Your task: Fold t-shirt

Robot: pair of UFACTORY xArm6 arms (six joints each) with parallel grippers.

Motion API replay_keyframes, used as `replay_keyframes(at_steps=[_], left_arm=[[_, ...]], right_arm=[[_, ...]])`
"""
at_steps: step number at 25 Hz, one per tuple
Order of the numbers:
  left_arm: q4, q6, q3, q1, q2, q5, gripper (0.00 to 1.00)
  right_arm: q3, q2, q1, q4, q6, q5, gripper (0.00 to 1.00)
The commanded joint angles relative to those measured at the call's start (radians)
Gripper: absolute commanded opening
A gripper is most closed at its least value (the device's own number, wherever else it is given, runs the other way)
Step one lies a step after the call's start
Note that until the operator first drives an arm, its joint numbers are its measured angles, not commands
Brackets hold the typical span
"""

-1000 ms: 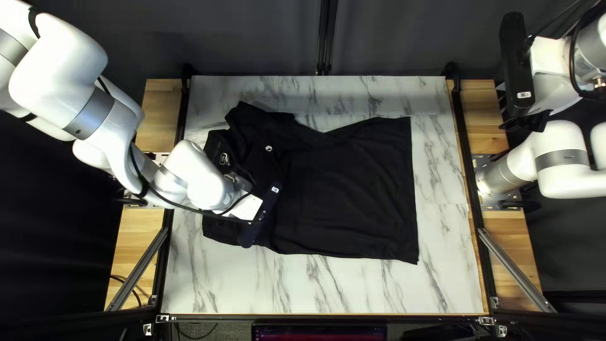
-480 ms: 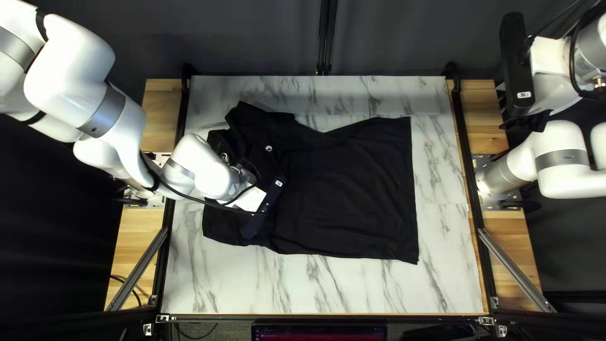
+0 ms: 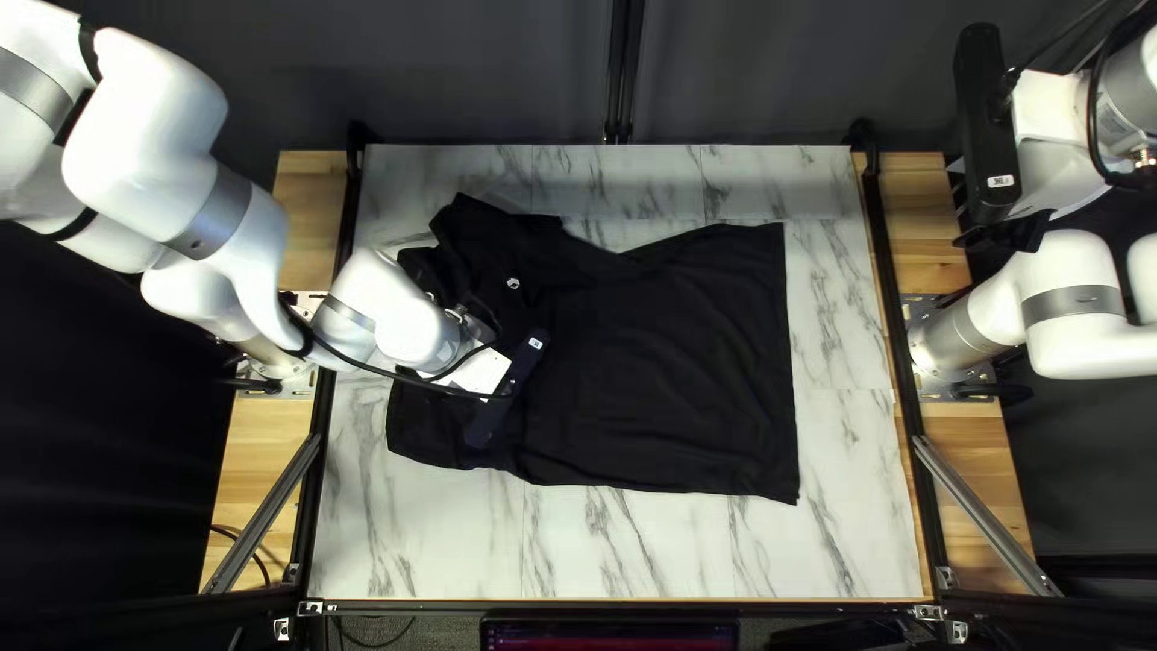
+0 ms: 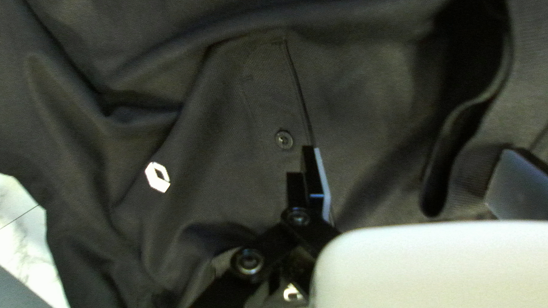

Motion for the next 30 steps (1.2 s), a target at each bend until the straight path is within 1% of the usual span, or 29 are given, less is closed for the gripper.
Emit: replay_keyframes(at_steps=[1, 2, 3, 4, 6, 8, 12, 14, 18, 21, 22, 23, 25, 27, 30], left_arm=[[-0.064, 0.040, -0.043, -0.093, -0.232, 0.259, 1.00], [-0.072, 0.059, -0.061, -0.100, -0.280, 0.320, 1.00], [-0.076, 0.069, -0.071, -0.102, -0.304, 0.352, 1.00], [-0.084, 0.095, -0.091, -0.099, -0.356, 0.419, 1.00], [-0.094, 0.135, -0.118, -0.086, -0.433, 0.516, 1.00], [-0.099, 0.156, -0.135, -0.073, -0.478, 0.571, 1.00], [-0.136, 0.250, -0.202, 0.015, -0.613, 0.737, 1.00], [-0.146, 0.261, -0.251, 0.036, -0.636, 0.803, 1.00], [-0.160, 0.274, -0.339, 0.064, -0.646, 0.897, 1.00], [-0.199, 0.309, -0.410, 0.134, -0.664, 0.970, 1.00], [-0.212, 0.309, -0.438, 0.149, -0.675, 1.002, 1.00], [-0.219, 0.306, -0.448, 0.155, -0.680, 1.014, 1.00], [-0.221, 0.272, -0.491, 0.135, -0.706, 1.076, 1.00], [-0.202, 0.237, -0.530, 0.092, -0.733, 1.136, 1.00], [-0.179, 0.190, -0.570, 0.041, -0.760, 1.199, 1.00]], right_arm=[[0.000, 0.000, 0.000, 0.000, 0.000, 0.000, 1.00], [0.000, 0.000, 0.000, 0.000, 0.000, 0.000, 1.00], [0.000, 0.000, 0.000, 0.000, 0.000, 0.000, 1.00], [0.000, 0.000, 0.000, 0.000, 0.000, 0.000, 1.00], [0.000, 0.000, 0.000, 0.000, 0.000, 0.000, 1.00], [0.000, 0.000, 0.000, 0.000, 0.000, 0.000, 1.00], [0.000, 0.000, 0.000, 0.000, 0.000, 0.000, 1.00], [0.000, 0.000, 0.000, 0.000, 0.000, 0.000, 1.00], [0.000, 0.000, 0.000, 0.000, 0.000, 0.000, 1.00], [0.000, 0.000, 0.000, 0.000, 0.000, 0.000, 1.00], [0.000, 0.000, 0.000, 0.000, 0.000, 0.000, 1.00], [0.000, 0.000, 0.000, 0.000, 0.000, 0.000, 1.00], [0.000, 0.000, 0.000, 0.000, 0.000, 0.000, 1.00], [0.000, 0.000, 0.000, 0.000, 0.000, 0.000, 1.00], [0.000, 0.000, 0.000, 0.000, 0.000, 0.000, 1.00]])
